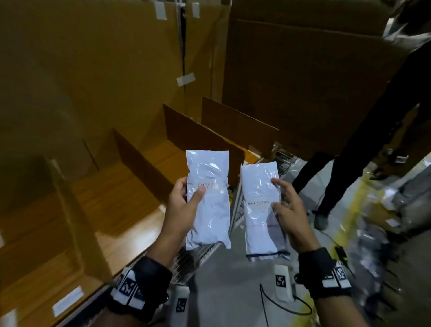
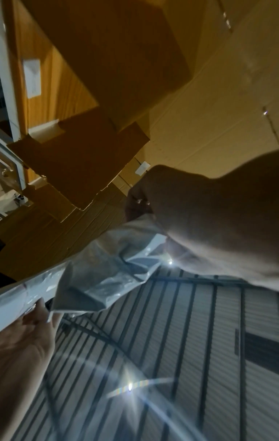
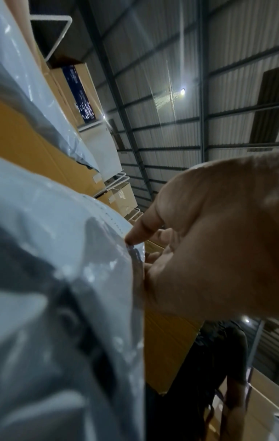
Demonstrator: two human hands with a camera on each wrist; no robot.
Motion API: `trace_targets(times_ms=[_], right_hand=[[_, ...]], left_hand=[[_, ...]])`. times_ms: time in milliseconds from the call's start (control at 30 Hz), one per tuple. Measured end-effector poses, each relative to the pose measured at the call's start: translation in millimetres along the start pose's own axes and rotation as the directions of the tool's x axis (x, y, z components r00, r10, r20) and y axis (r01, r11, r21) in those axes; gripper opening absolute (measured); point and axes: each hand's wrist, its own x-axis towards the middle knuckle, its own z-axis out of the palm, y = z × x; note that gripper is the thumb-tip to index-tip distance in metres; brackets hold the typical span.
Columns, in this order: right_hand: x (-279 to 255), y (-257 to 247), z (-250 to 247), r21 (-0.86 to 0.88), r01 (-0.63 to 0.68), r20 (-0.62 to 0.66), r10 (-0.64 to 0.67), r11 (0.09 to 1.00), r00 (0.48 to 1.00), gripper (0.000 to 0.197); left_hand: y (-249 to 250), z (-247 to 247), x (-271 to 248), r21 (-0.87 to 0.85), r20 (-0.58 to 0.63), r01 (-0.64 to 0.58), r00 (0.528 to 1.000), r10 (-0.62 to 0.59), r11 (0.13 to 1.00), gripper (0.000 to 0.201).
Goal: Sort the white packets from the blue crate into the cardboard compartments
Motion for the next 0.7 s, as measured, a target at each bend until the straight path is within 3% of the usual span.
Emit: trace_targets(times_ms=[267, 500, 700], right_hand=[[134, -5, -62, -0.139, 0.055, -0.008, -0.057, 0.989, 0.998, 0.064], [273, -14, -53, -0.284, 0.104, 0.079, -0.084, 0.953, 0.993, 0.059], [409, -17, -19, -0.393, 0.131, 0.249, -0.032, 0.910, 0.968, 0.061]], left_hand=[[0, 84, 105, -0.043, -0.144, 0.015, 0.989, -0.021, 0.999, 0.030], [0, 119, 242, -0.114, -0.244, -0.055, 0.970, 0.026, 0.992, 0.036], [-1, 130, 357, -0.116, -0.332, -0.064, 0.943, 0.022, 0.991, 0.020]])
